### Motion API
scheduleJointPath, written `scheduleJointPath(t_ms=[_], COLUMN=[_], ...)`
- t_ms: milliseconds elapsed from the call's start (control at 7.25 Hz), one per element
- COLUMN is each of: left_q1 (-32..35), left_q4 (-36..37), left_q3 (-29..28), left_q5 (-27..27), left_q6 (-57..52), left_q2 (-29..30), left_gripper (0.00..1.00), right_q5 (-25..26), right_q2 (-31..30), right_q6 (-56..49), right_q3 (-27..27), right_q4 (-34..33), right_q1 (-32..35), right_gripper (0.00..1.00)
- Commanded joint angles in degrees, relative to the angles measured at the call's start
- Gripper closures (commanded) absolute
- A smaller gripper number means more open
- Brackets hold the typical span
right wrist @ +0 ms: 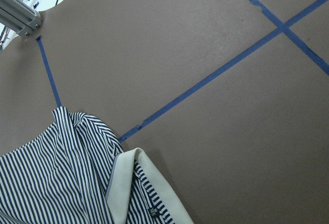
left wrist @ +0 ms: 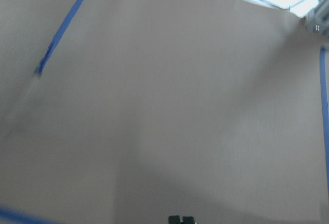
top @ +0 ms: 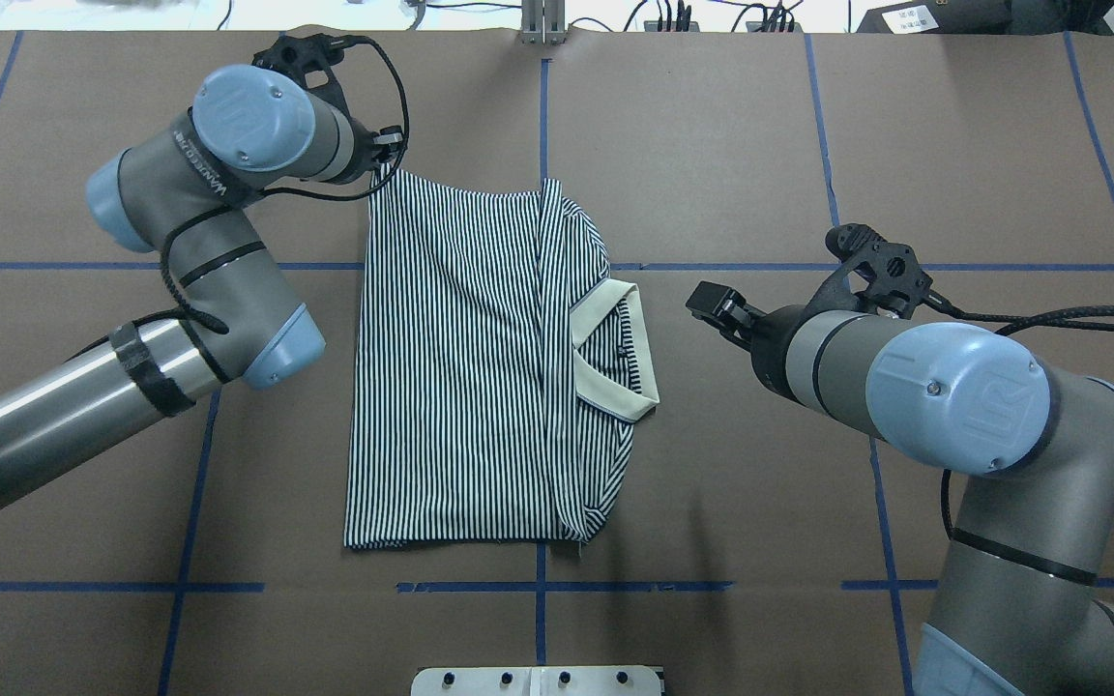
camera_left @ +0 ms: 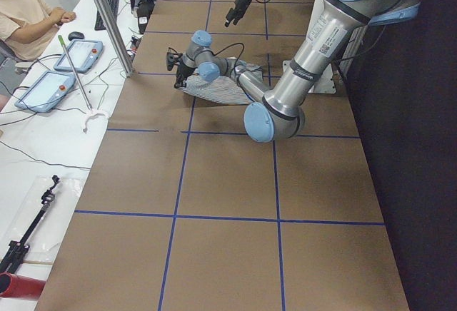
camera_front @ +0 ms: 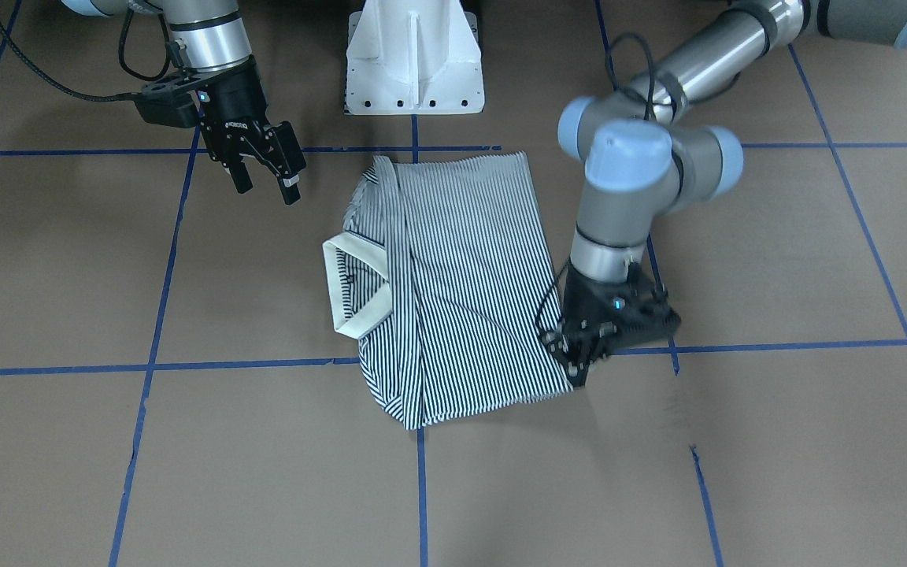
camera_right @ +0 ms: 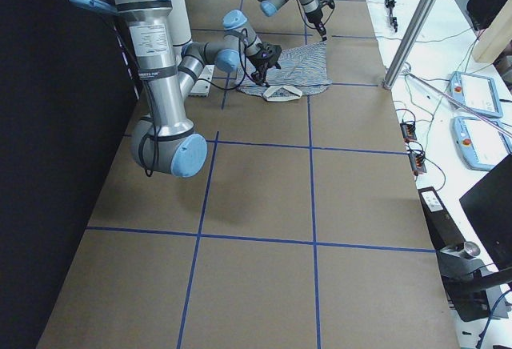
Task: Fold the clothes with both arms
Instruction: 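Pull the shirt's corner away from the robot with the left gripper, straightening it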
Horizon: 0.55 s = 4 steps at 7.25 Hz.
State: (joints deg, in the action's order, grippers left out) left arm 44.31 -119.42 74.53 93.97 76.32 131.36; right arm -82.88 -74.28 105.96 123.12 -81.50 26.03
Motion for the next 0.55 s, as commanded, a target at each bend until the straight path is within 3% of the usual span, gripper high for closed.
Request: scheduleJointPath(t_ms=[0,138,414], left_q1=[1.21,1.56,4.27], left_q4=[-8.97,-8.99,-8.37], left_q3=[-11.77,-9.42,9.56], left_q5=[0.86,2.25,11.54], left_q6=[-1.52,-1.52,-1.52], left_q2=[4.87,3.82,-8.68], left_gripper=[0.62,0.49,0.49], right_q5=[0.09,0.09,-2.7], right_q2=[0.19,3.41,14.19], right_q6=[0.12,0.12,-0.93], right_q3=[-0.16,-2.25,-14.24], right_q4=[0.46,0.37,-0.33], right_q1=[-0.36,-0.36,-1.32], right_gripper=[0.0,0.0,0.0])
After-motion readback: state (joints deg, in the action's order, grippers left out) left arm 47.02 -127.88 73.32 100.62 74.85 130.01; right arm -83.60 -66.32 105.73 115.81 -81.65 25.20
